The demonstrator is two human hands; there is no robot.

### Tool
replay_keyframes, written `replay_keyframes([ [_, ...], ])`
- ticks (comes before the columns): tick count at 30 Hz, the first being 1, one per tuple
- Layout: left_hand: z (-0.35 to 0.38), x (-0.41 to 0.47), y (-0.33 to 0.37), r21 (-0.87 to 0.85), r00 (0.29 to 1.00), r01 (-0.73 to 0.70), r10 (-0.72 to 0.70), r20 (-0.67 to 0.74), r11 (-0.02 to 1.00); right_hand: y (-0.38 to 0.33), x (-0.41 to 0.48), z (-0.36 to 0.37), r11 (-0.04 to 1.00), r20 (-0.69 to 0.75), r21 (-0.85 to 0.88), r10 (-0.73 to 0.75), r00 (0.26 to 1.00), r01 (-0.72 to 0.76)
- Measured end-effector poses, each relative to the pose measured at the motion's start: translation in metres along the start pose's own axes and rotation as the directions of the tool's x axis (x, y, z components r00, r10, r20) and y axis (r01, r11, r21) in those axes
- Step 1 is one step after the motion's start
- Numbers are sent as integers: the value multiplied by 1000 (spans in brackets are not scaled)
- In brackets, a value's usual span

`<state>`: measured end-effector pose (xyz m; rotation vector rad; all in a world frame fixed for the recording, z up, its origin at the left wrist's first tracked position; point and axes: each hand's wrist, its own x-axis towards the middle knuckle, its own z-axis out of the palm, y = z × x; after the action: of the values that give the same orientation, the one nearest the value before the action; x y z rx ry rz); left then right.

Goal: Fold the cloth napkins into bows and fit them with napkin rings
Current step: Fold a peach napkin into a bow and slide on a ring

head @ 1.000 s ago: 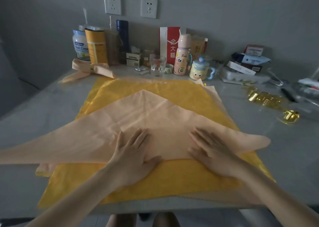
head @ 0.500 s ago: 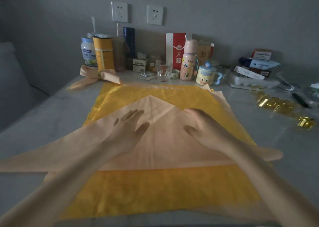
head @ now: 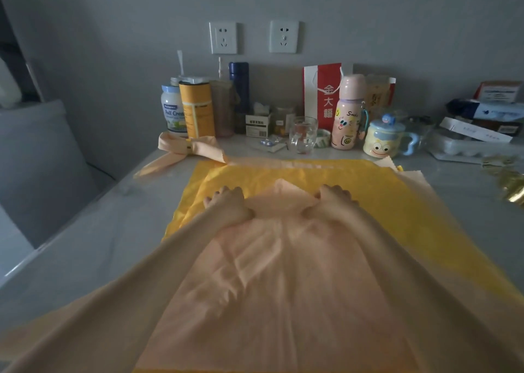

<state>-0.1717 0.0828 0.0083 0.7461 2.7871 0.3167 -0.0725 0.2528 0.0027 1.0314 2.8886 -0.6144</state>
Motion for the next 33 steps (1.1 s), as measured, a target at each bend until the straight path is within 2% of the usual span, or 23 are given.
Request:
replay_keyframes([
  [2,-9,13,1,-172,995,35,-19,93,984,1,11,-10,994,118,107,-9,993,-3],
  [5,-13,25,3,-268,993,-17,48,109,963,2,13,-20,991,198,136,-44,979,17],
  [7,-10,33,2,-364,996,-46,72,59,930,5,18,-16,974,209,225,-64,976,16],
  [10,-6,42,1,-479,998,-60,59,-18,876,8,25,-11,945,91,320,-97,991,63],
  [14,-4,45,0,-465,999,-43,41,-15,884,8,31,-9,958,40,279,-86,995,72],
  [19,-9,45,2,-434,998,-21,46,48,900,3,30,-13,962,146,271,-87,985,45],
  [21,-8,47,2,-446,998,-27,51,42,895,3,31,-14,953,144,302,-79,986,33],
  [33,13,35,4,-542,981,-112,4,-196,833,9,26,11,895,-69,424,-121,990,139],
])
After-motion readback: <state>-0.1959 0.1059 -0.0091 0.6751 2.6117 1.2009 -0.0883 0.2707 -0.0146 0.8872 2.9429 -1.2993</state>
